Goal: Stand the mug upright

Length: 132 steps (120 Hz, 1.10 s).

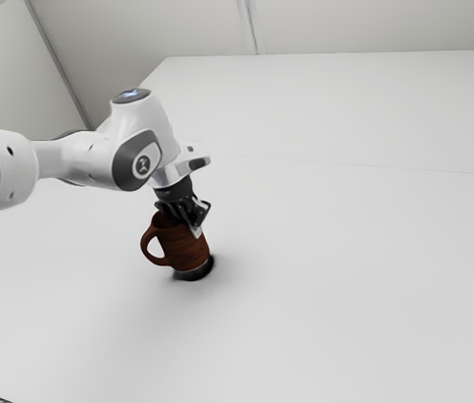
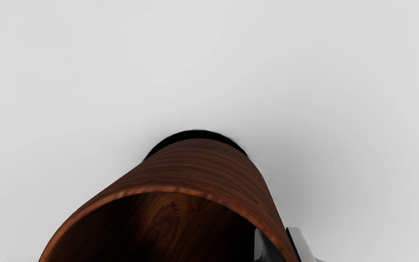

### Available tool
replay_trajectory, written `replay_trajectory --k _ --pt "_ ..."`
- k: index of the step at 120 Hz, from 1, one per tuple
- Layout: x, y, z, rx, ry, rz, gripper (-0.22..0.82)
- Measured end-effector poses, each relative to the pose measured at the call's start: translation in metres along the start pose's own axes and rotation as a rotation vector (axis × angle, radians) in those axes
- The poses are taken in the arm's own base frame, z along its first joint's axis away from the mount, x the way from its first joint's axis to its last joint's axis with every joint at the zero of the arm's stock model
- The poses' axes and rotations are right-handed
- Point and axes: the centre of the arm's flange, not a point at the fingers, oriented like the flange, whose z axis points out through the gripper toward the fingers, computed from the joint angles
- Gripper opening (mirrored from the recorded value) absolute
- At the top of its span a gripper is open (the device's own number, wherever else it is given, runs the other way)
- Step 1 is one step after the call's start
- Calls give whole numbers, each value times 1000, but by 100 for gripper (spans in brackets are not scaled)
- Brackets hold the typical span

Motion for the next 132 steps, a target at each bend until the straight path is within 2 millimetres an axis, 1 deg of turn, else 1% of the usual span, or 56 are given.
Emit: replay_trajectory --k 28,67,69,88,98,113,122,132 --pt "8 -1 17 59 -4 -68 -18" --pt "9 -1 29 60 4 -173 -18" --pt "9 -1 29 59 3 -178 -16" --pt "10 -1 32 44 0 -215 19" --pt "10 -1 31 41 0 -227 33" --pt "11 -1 27 36 6 -240 45" --pt "11 0 22 32 10 -246 50" --pt "12 0 13 26 23 -251 53"
